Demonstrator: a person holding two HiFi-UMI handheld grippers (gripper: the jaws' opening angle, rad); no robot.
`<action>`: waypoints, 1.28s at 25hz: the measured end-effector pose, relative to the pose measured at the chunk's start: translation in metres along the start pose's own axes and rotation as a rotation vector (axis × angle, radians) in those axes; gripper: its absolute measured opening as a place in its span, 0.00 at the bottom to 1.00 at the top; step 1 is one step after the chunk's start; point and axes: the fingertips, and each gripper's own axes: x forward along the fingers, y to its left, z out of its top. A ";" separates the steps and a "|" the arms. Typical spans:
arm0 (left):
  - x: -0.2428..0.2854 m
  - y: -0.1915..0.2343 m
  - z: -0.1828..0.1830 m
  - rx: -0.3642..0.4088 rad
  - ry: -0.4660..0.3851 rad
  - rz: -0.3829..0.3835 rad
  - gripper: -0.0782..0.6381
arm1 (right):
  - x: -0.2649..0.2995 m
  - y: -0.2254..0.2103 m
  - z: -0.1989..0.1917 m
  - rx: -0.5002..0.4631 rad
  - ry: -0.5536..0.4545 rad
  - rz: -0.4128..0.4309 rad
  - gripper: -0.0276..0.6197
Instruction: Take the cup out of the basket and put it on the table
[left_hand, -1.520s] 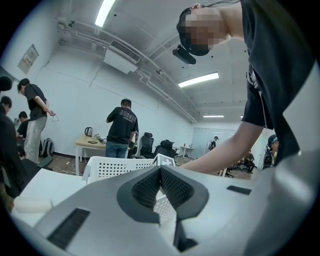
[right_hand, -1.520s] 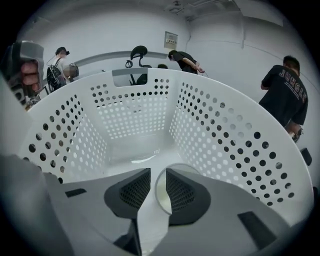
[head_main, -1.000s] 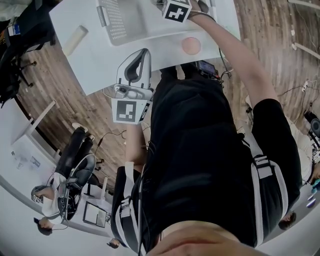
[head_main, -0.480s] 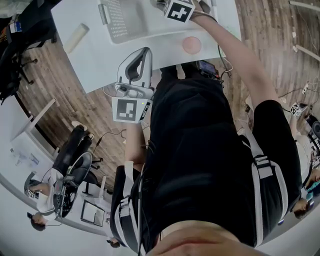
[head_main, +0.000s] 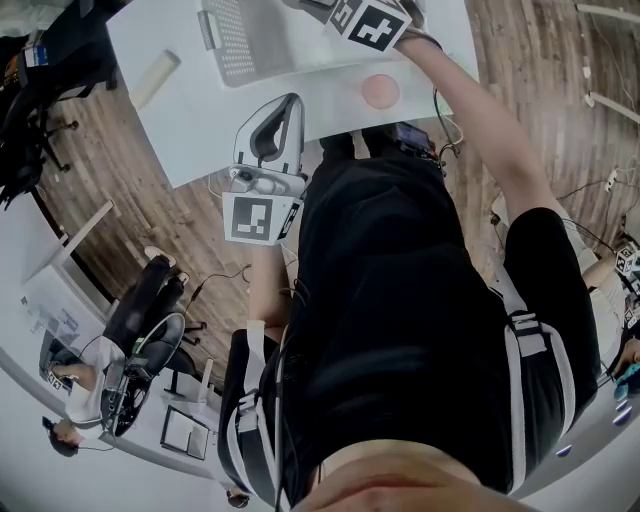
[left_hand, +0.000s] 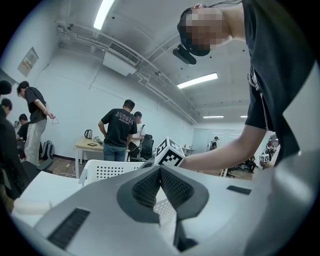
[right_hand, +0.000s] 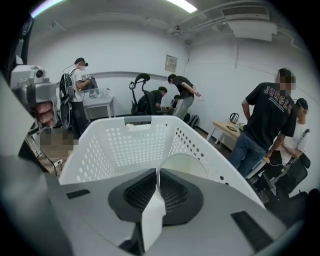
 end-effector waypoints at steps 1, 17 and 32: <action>-0.001 -0.001 0.001 0.002 -0.002 -0.002 0.14 | -0.008 0.000 0.006 0.001 -0.024 -0.007 0.10; -0.002 -0.042 0.004 0.057 -0.033 -0.025 0.14 | -0.148 0.045 0.043 0.076 -0.353 -0.070 0.10; 0.022 -0.100 -0.003 0.051 -0.028 -0.005 0.14 | -0.243 0.091 -0.014 0.143 -0.544 -0.072 0.10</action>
